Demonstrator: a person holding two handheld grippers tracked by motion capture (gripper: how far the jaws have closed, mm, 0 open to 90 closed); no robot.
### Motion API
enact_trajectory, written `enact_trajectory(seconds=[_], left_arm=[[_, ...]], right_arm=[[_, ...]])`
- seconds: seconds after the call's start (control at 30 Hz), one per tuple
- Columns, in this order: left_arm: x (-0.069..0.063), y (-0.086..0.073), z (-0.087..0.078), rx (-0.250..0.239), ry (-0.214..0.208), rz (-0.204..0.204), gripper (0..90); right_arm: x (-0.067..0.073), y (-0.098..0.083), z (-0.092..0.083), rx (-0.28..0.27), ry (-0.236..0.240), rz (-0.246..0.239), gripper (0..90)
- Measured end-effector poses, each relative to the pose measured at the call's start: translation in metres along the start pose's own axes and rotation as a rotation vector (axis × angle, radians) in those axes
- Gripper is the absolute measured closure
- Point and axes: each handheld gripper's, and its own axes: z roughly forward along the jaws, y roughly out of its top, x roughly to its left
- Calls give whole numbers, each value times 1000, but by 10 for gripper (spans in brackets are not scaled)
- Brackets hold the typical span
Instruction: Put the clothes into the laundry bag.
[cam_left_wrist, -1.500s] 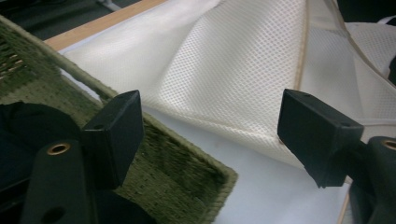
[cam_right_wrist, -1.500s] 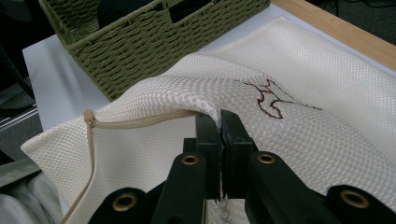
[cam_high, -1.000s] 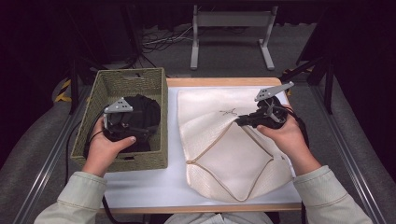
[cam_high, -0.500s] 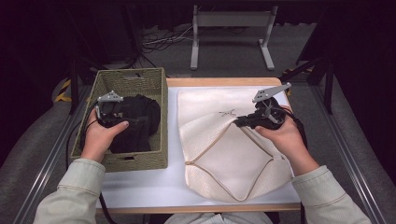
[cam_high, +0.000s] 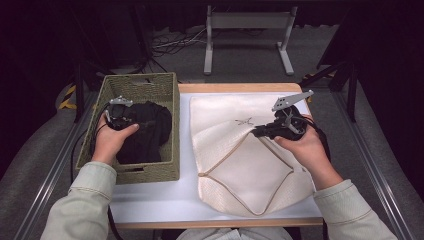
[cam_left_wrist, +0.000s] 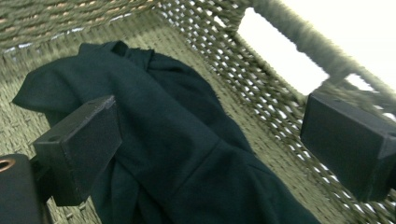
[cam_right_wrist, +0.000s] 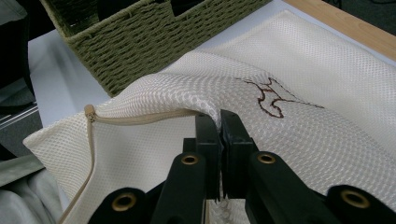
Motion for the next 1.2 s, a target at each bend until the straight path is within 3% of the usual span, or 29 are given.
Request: enact_trajectory(seconds=[0.27, 0.47, 0.6, 0.67, 0.97, 1.2], left_arm=[[5, -1, 6, 23, 10, -16, 66], [6, -5, 14, 76, 24, -26, 66], [8, -7, 19, 116, 80, -21, 60], [8, -7, 20, 130, 83, -38, 59], [10, -10, 27, 199, 48, -81, 59], [9, -12, 32, 214, 35, -90, 59]], right_arm=[[-1, -2, 0, 0, 0, 5, 877], [0, -2, 1, 0, 0, 2, 876], [0, -2, 1, 1, 3, 3, 876], [0, -3, 2, 2, 3, 4, 875], [0, -3, 3, 3, 3, 5, 875], [0, -4, 3, 5, 6, 5, 875]])
